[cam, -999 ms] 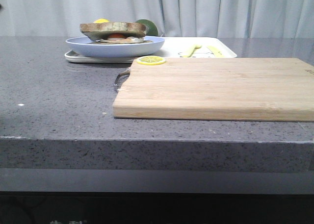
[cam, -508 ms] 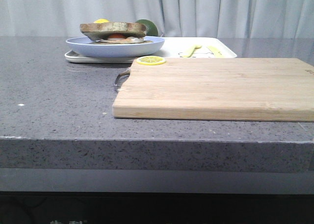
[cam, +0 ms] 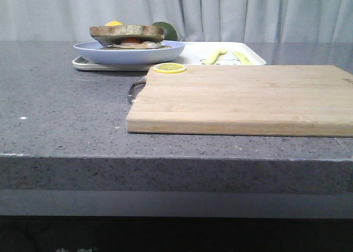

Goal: Place bread and move sandwich to tray

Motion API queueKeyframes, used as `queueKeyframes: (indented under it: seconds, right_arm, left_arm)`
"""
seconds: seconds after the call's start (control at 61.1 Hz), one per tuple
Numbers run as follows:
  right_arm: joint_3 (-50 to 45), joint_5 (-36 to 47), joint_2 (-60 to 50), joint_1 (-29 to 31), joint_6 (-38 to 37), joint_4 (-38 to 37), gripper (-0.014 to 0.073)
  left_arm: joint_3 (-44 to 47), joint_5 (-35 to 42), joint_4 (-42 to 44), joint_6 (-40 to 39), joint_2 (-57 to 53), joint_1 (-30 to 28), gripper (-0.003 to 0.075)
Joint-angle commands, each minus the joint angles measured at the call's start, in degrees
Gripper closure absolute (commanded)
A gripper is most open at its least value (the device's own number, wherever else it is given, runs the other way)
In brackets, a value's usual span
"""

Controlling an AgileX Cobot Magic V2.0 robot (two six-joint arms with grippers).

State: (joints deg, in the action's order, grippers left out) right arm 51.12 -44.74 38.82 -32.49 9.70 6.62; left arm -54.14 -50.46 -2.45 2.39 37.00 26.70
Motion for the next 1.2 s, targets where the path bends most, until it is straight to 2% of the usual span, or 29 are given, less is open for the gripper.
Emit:
queueKeyframes:
  seconds: [0.0,0.065,0.115,0.573,0.72,0.884,1.048,1.179]
  right_arm:
    - [1.6,4.0,0.0,0.4,0.1,-0.4,0.0548]
    - [1.6,4.0,0.0,0.4,0.1,-0.4,0.0634]
    - [1.6,4.0,0.0,0.4,0.1,-0.4,0.0669]
    - [1.6,4.0,0.0,0.4,0.1,-0.4,0.0664]
    - [1.6,4.0,0.0,0.4,0.1,-0.4,0.0664]
    - [1.6,4.0,0.0,0.4,0.1,-0.4,0.0664]
    - [1.6,4.0,0.0,0.4,0.1,-0.4,0.0664]
    - [1.6,4.0,0.0,0.4,0.1,-0.4,0.0664]
  left_arm:
    - [-1.4,3.7,-0.6,-0.7,0.1,0.4,0.0680]
    - [-1.4,3.7,-0.6,-0.7,0.1,0.4,0.0743]
    - [-1.4,3.7,-0.5,-0.7,0.1,0.4,0.0741]
    - [-1.4,3.3,-0.6,-0.7,0.1,0.4,0.0741]
    - [1.6,5.9,-1.1,-0.7,-2.3,-0.5,0.0741]
    - [11.5,15.6,-1.1,-0.7,-9.5,-7.4,0.0741]
    - [25.2,30.7,-0.9,-0.7,-20.4,-16.1,0.0741]
    - [34.8,39.5,-0.9,-0.7,-27.0,-21.5,0.0741]
